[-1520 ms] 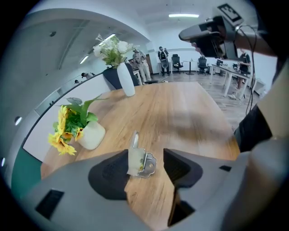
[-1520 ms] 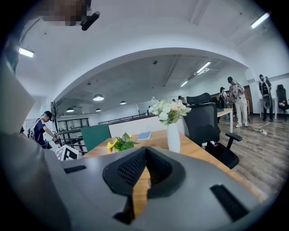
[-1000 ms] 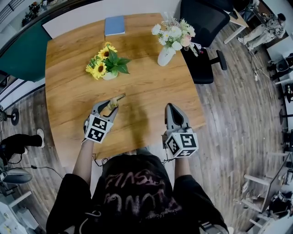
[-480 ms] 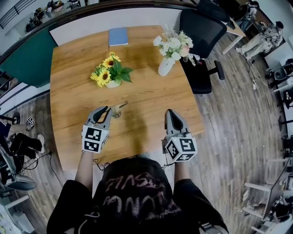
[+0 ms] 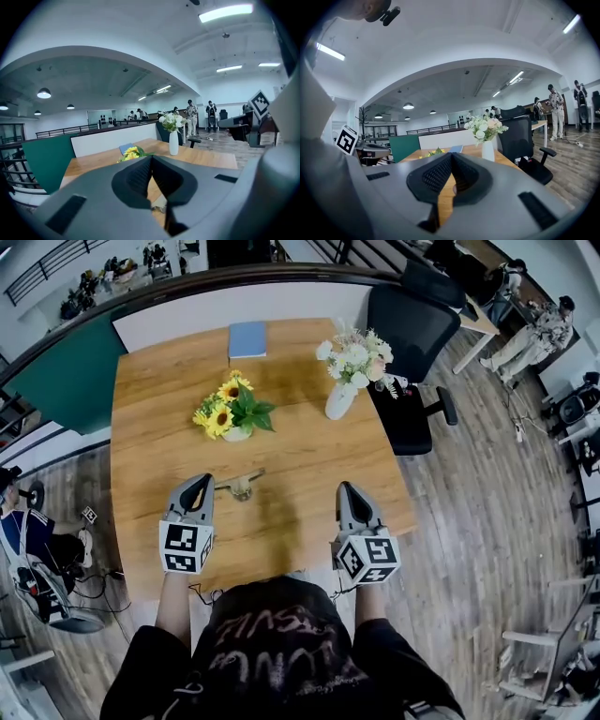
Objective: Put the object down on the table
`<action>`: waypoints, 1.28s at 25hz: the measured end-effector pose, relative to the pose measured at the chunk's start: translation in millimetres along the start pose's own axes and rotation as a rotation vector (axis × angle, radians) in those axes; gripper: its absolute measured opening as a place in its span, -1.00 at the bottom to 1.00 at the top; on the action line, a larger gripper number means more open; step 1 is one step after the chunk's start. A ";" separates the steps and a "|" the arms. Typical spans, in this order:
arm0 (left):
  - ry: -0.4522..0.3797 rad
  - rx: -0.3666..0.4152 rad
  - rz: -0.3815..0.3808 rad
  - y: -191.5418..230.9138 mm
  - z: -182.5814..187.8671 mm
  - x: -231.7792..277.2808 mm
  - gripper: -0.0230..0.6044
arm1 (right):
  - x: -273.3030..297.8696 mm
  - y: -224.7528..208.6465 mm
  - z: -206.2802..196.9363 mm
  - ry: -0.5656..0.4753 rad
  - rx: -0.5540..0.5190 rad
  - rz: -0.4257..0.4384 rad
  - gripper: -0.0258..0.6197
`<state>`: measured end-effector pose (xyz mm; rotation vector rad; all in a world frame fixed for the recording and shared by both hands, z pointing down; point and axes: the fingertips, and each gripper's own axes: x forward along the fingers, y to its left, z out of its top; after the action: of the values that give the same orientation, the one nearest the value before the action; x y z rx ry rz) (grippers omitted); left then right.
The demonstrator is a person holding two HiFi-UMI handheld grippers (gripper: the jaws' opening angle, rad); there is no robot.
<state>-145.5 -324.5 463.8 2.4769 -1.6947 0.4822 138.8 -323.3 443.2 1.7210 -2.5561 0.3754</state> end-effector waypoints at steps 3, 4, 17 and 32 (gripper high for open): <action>-0.028 0.011 0.033 8.9 10.4 -7.8 -0.88 | 2.0 1.4 2.3 -0.005 -0.005 0.005 -0.91; -0.037 0.003 0.044 12.4 13.5 -10.6 -0.88 | 2.8 2.2 4.0 -0.009 -0.009 0.006 -0.91; -0.136 0.002 0.106 39.6 51.0 -39.3 -0.88 | 8.2 7.3 24.9 -0.048 -0.062 0.013 -0.91; -0.160 -0.005 0.116 47.5 54.4 -44.3 -0.88 | 11.0 10.4 30.9 -0.058 -0.083 0.013 -0.91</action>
<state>-193.0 -317.0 394.0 2.4837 -1.9036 0.2962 128.2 -336.4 413.2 1.7122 -2.5839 0.2199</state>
